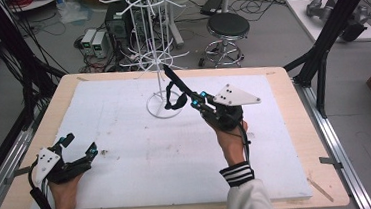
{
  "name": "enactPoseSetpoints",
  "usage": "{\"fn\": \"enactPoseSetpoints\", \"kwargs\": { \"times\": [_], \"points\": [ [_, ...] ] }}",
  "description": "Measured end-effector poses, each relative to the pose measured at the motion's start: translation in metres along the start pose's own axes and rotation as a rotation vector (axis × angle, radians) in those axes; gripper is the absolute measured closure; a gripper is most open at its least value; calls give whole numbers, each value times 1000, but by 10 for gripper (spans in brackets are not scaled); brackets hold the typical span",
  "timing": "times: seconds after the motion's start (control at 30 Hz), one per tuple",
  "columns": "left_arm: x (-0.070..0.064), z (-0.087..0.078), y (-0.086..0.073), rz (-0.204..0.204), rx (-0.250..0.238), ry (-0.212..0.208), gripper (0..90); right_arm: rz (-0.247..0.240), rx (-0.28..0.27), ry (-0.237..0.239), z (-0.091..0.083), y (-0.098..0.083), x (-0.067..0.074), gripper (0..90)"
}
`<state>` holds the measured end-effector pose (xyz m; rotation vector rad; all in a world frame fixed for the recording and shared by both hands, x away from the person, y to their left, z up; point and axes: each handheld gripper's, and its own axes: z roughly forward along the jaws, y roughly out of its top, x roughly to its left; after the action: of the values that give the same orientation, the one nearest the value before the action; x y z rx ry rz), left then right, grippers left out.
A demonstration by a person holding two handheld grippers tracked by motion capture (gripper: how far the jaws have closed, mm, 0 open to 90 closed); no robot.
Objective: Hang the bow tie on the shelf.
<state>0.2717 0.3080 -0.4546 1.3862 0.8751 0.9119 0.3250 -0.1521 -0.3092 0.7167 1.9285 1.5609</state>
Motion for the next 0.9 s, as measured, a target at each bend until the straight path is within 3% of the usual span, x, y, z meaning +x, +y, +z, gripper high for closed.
{"fn": "enactPoseSetpoints", "kwargs": {
  "times": [0.5, 0.9],
  "points": [
    [0, 0, 0, 2, 1, 1, 149, -2, 14, -6, 22, 7, -3, 862],
    [0, 0, 0, -1, 1, 0, 150, 5, 21, -19, 51, 3, -7, 861]
  ]
}}
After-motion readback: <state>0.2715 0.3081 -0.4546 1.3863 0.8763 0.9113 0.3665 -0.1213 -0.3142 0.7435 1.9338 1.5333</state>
